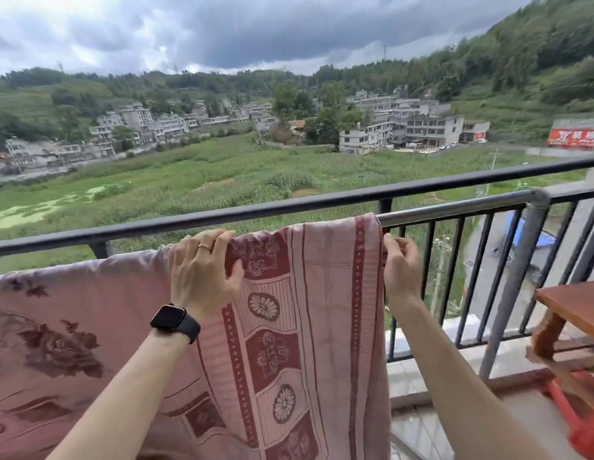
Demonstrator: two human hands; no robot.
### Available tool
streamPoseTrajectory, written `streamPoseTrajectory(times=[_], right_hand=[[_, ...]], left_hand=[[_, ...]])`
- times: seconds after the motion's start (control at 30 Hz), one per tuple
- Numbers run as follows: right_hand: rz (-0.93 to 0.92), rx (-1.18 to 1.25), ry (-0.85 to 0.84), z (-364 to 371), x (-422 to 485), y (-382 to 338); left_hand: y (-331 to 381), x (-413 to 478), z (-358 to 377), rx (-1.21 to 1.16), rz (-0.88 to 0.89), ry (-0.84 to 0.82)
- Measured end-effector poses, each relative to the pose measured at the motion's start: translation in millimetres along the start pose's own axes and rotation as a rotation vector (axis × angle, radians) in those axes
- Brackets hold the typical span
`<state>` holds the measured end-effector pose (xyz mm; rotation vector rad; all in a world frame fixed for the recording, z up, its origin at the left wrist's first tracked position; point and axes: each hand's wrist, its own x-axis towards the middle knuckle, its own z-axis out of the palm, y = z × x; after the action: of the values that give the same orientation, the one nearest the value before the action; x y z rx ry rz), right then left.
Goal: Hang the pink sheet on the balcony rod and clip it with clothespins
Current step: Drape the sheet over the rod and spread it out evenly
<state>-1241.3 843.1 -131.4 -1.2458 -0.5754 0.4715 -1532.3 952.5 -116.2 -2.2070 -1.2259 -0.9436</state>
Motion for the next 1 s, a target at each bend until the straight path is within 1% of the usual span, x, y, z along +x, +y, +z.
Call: streamPoseTrajectory(times=[0.03, 0.07, 0.17, 0.23, 0.3, 0.37, 0.47, 0.57, 0.63, 0.7, 0.73, 0.83, 0.87, 0.9, 1.0], right_hand=[[0.07, 0.037, -0.008, -3, 1, 3], [0.124, 0.031, -0.053, -3, 2, 5], [0.193, -0.131, -0.281, 0, 7, 0], [0.283, -0.076, -0.454, 1, 10, -11], [0.342, -0.004, -0.569, -3, 9, -25], [0.254, -0.046, -0.56, -9, 15, -36], [0.058, -0.091, -0.386, -14, 30, -53], [-0.006, -0.117, -0.241, -5, 32, -55], [0.05, -0.04, -0.199, -3, 27, -48], [0.121, 0.083, -0.217, -9, 24, -43], [0.126, 0.107, -0.22, -12, 23, -44], [0.083, 0.088, -0.21, -17, 22, -51], [0.091, 0.08, -0.231, -16, 20, -54], [0.133, 0.092, -0.28, -17, 18, -52], [0.391, 0.206, -0.451, -17, 5, -32]], left_hand=[[12, 5, -3, -0.017, 0.026, -0.002], [26, 13, -5, -0.039, 0.051, -0.007], [70, 34, 3, -0.102, 0.105, -0.056], [89, 42, 14, -0.095, 0.115, -0.139], [89, 44, 23, -0.061, 0.113, -0.184], [76, 43, 26, -0.049, 0.122, -0.151], [52, 40, 26, -0.035, 0.172, -0.062], [35, 35, 25, -0.024, 0.213, -0.022], [26, 31, 26, -0.004, 0.234, -0.011], [12, 29, 27, 0.013, 0.283, 0.008], [5, 28, 27, 0.019, 0.306, 0.019], [-6, 22, 26, -0.013, 0.316, 0.029], [-6, 21, 26, -0.032, 0.306, 0.022], [-4, 18, 25, -0.039, 0.282, 0.014], [10, 18, 20, -0.037, 0.169, -0.048]])
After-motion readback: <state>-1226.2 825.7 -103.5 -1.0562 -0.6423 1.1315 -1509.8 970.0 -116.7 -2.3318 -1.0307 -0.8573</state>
